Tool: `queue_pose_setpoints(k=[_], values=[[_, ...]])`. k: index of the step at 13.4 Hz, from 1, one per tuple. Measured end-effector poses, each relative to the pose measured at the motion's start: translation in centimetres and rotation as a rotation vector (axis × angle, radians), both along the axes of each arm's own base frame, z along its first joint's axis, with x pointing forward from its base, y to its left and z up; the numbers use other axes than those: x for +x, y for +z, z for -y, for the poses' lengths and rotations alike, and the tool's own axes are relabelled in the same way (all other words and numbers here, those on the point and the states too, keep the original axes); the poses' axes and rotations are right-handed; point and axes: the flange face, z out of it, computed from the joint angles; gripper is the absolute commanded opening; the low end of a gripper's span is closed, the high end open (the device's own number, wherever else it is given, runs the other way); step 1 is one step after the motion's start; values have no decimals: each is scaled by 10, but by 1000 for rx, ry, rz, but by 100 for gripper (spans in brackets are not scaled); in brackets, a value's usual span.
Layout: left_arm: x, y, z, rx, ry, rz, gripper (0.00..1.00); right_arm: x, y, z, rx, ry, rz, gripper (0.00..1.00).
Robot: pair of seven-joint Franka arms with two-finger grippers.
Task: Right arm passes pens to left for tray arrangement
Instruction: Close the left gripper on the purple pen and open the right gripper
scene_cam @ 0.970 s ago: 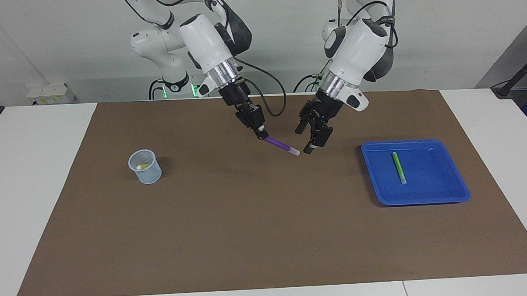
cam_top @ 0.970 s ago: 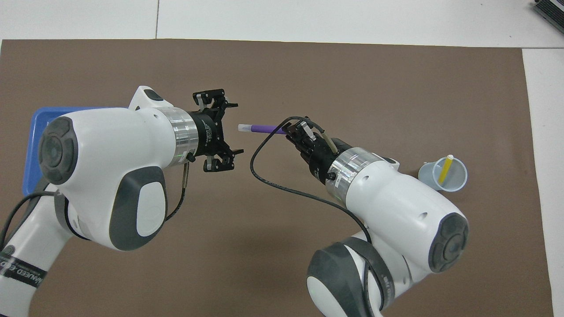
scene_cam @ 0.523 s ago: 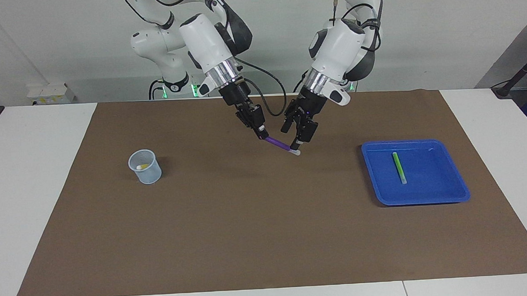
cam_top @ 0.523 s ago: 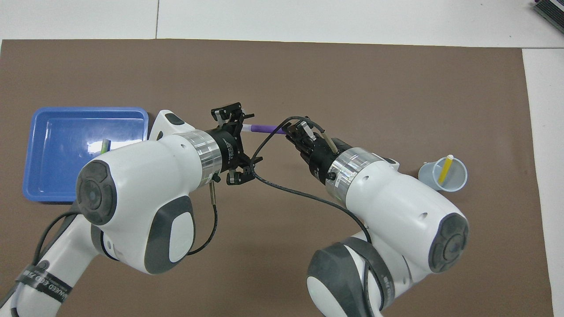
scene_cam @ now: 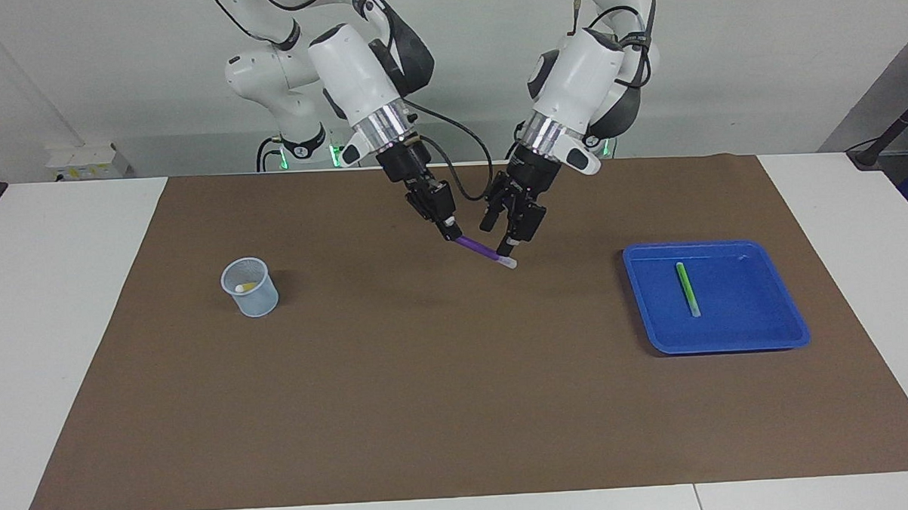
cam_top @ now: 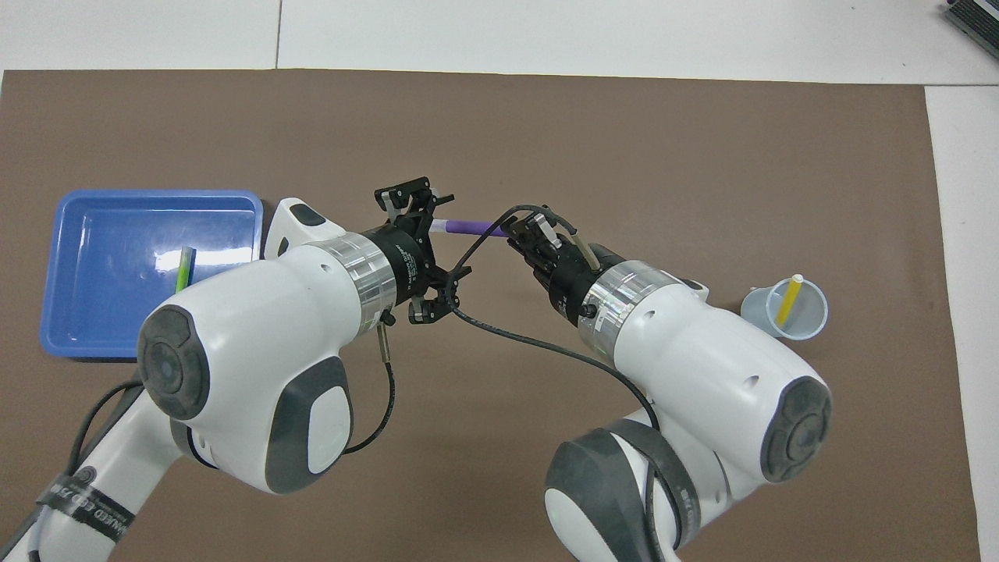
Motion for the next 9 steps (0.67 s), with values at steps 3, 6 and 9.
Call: queue_pose_setpoints(k=[3,6,9], values=[[-6,-6,13,-13,2,0,89,0,0,1,0,-1,0,0],[-6,-8,13,-18,10,7,68,1,0,1,0,-3,0,0],[-3,-17,13,-17,19,6,59,1,0,2,0,-3,1,0]])
